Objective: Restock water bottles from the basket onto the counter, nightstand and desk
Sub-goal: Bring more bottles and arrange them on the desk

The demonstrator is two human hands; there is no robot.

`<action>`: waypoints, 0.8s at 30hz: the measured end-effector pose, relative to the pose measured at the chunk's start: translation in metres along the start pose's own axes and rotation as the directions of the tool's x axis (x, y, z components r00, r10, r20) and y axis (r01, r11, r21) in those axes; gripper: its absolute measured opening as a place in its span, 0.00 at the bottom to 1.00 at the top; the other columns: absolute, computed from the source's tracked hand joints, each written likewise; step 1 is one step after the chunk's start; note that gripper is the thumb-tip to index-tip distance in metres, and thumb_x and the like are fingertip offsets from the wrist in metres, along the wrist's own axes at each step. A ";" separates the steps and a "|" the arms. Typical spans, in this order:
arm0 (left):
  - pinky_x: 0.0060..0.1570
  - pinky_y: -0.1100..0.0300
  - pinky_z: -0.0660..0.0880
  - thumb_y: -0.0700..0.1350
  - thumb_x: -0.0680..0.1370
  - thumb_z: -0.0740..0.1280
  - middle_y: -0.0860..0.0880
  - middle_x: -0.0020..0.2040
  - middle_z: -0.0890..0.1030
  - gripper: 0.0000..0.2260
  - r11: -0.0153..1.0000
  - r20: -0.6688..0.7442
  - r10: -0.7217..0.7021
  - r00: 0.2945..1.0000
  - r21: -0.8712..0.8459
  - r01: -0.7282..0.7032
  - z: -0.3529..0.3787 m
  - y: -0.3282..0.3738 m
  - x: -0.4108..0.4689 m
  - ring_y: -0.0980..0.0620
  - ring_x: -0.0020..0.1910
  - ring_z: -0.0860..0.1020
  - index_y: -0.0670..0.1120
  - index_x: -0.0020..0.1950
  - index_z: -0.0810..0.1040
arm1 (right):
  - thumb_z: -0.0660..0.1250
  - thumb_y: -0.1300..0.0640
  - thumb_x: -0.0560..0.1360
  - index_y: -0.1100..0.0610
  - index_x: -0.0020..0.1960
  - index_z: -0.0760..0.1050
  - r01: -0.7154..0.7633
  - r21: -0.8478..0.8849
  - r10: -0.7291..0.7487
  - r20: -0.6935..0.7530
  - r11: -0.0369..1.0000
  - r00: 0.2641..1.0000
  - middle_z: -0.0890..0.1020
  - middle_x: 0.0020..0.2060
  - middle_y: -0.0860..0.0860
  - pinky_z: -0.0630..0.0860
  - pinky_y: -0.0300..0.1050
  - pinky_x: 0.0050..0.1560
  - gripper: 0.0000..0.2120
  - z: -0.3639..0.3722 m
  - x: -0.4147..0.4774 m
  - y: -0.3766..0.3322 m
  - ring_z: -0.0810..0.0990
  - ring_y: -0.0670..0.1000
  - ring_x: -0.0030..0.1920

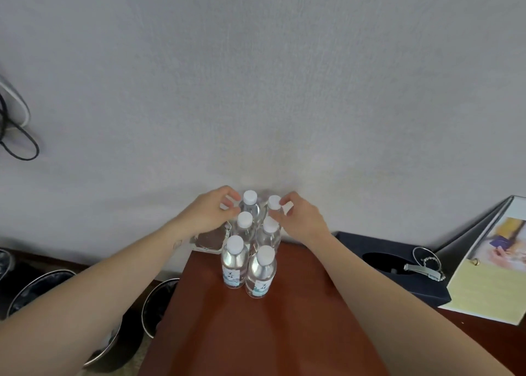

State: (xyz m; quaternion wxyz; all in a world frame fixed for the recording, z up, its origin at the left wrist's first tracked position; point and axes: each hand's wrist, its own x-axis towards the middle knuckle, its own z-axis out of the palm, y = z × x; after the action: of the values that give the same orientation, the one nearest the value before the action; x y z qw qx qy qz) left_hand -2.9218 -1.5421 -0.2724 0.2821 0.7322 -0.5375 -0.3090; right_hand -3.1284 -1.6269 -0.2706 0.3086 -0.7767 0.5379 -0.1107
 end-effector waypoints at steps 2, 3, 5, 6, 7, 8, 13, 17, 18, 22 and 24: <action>0.44 0.64 0.72 0.49 0.77 0.69 0.53 0.54 0.77 0.12 0.996 0.102 -0.026 0.994 0.087 0.017 0.001 0.004 0.009 0.56 0.49 0.78 0.56 0.59 0.75 | 0.68 0.41 0.73 0.49 0.58 0.72 0.063 -0.070 -0.059 0.059 0.996 0.997 0.77 0.51 0.51 0.75 0.49 0.52 0.19 0.005 0.005 -0.003 0.77 0.53 0.51; 0.46 0.63 0.72 0.49 0.77 0.70 0.52 0.55 0.77 0.14 0.989 0.153 -0.040 0.987 0.146 0.017 0.004 0.005 0.013 0.54 0.51 0.77 0.54 0.61 0.74 | 0.69 0.42 0.72 0.49 0.59 0.72 0.105 -0.121 -0.098 0.061 0.987 0.993 0.77 0.52 0.52 0.75 0.49 0.53 0.19 0.007 0.007 -0.005 0.76 0.53 0.53; 0.50 0.59 0.73 0.46 0.76 0.70 0.50 0.55 0.77 0.16 0.985 0.237 -0.062 0.970 0.170 0.021 0.011 0.006 0.021 0.50 0.54 0.78 0.49 0.63 0.72 | 0.69 0.44 0.73 0.48 0.63 0.73 0.206 -0.235 -0.198 0.058 0.950 0.978 0.76 0.55 0.51 0.72 0.49 0.55 0.20 0.015 0.010 -0.013 0.73 0.54 0.58; 0.50 0.58 0.73 0.44 0.75 0.69 0.49 0.54 0.77 0.17 0.989 0.272 -0.074 0.959 0.142 0.036 0.014 0.005 0.023 0.47 0.55 0.78 0.47 0.63 0.71 | 0.68 0.45 0.73 0.48 0.64 0.73 0.265 -0.288 -0.257 0.064 0.920 0.964 0.77 0.55 0.51 0.71 0.49 0.56 0.20 0.019 0.010 -0.018 0.72 0.55 0.59; 0.48 0.58 0.73 0.42 0.74 0.70 0.49 0.53 0.77 0.18 0.990 0.295 -0.089 0.951 0.128 0.053 0.015 0.003 0.026 0.47 0.55 0.78 0.46 0.62 0.69 | 0.68 0.45 0.73 0.48 0.63 0.73 0.326 -0.333 -0.318 0.081 0.884 0.945 0.78 0.55 0.51 0.70 0.49 0.56 0.20 0.024 0.010 -0.023 0.72 0.55 0.60; 0.47 0.57 0.74 0.42 0.73 0.70 0.48 0.53 0.77 0.20 0.987 0.306 -0.113 0.945 0.147 0.071 0.015 0.002 0.028 0.47 0.54 0.78 0.45 0.62 0.67 | 0.67 0.46 0.73 0.48 0.63 0.73 0.381 -0.373 -0.367 0.110 0.846 0.924 0.79 0.55 0.50 0.70 0.49 0.56 0.20 0.030 0.009 -0.028 0.72 0.56 0.60; 0.53 0.55 0.76 0.40 0.75 0.68 0.47 0.59 0.74 0.23 0.975 0.234 -0.200 0.951 0.144 0.170 0.011 -0.012 0.031 0.49 0.55 0.77 0.45 0.67 0.64 | 0.66 0.51 0.74 0.49 0.64 0.73 0.376 -0.459 -0.337 0.168 0.805 0.927 0.79 0.55 0.54 0.72 0.51 0.51 0.18 0.053 0.010 -0.044 0.77 0.59 0.57; 0.52 0.57 0.76 0.36 0.78 0.63 0.47 0.60 0.75 0.21 0.982 0.125 -0.182 0.975 0.072 0.174 0.003 -0.016 0.027 0.48 0.55 0.77 0.48 0.69 0.64 | 0.67 0.54 0.74 0.46 0.61 0.74 0.353 -0.299 -0.328 0.133 0.887 0.935 0.80 0.53 0.52 0.72 0.47 0.46 0.16 0.047 0.012 -0.041 0.80 0.56 0.52; 0.51 0.57 0.76 0.36 0.78 0.61 0.47 0.59 0.75 0.20 0.984 0.080 -0.180 0.980 0.029 0.178 0.001 -0.015 0.027 0.48 0.54 0.78 0.48 0.69 0.64 | 0.67 0.53 0.74 0.45 0.61 0.73 0.361 -0.245 -0.343 0.114 0.900 0.932 0.80 0.54 0.50 0.72 0.46 0.46 0.15 0.041 0.012 -0.041 0.79 0.55 0.53; 0.48 0.55 0.78 0.38 0.82 0.56 0.42 0.51 0.77 0.10 0.909 -0.086 -0.284 0.955 -0.342 0.239 -0.004 -0.001 0.023 0.49 0.42 0.80 0.42 0.62 0.69 | 0.69 0.49 0.74 0.45 0.60 0.74 0.347 -0.034 -0.348 -0.048 0.937 0.936 0.81 0.55 0.45 0.75 0.48 0.53 0.15 0.000 0.013 -0.048 0.80 0.52 0.53; 0.43 0.60 0.78 0.39 0.82 0.56 0.43 0.47 0.78 0.08 0.923 -0.065 -0.278 0.958 -0.293 0.248 0.000 0.006 0.021 0.50 0.41 0.78 0.42 0.58 0.73 | 0.71 0.48 0.74 0.47 0.59 0.77 0.314 0.133 -0.291 -0.167 0.940 0.942 0.82 0.53 0.46 0.77 0.52 0.55 0.15 -0.028 0.016 -0.055 0.81 0.51 0.50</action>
State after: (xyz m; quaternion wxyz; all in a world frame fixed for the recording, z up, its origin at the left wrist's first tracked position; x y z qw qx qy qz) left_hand -2.9204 -1.5635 -0.2710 0.3672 0.7652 -0.3693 -0.3784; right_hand -3.0944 -1.6384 -0.2186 0.3082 -0.8132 0.4226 -0.2552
